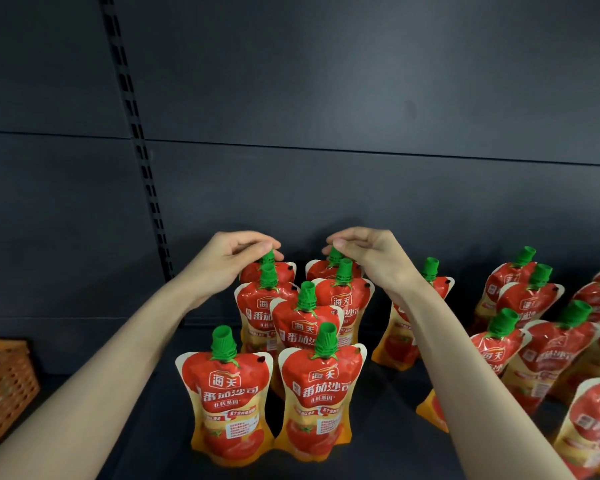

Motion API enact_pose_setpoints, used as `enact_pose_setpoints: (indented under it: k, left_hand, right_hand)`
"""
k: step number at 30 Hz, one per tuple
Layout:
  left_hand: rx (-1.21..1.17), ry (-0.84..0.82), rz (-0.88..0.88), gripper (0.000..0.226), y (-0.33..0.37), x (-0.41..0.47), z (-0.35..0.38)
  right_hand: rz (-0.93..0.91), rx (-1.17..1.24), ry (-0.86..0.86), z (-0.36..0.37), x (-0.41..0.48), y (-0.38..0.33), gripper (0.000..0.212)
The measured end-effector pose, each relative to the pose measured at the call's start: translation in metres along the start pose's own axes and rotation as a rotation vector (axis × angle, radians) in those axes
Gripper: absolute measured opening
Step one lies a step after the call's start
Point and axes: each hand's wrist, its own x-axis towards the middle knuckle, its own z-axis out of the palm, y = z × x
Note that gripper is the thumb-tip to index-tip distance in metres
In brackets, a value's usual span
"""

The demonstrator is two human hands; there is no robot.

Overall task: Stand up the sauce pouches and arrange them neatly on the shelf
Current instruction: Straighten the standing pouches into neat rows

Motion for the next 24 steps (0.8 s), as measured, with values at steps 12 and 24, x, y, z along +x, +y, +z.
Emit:
enact_pose_setpoints:
  k: [12,24]
  left_hand:
    - [0.048,0.026,-0.001,0.024,0.002,-0.002,-0.001]
    - [0.239,0.039,0.23,0.024,0.061,-0.05,0.006]
  right_hand:
    - [-0.005,-0.059,0.036,0.002,-0.002,0.0,0.012]
    - [-0.205,-0.018,0.095,0.0,-0.074,-0.036,0.014]
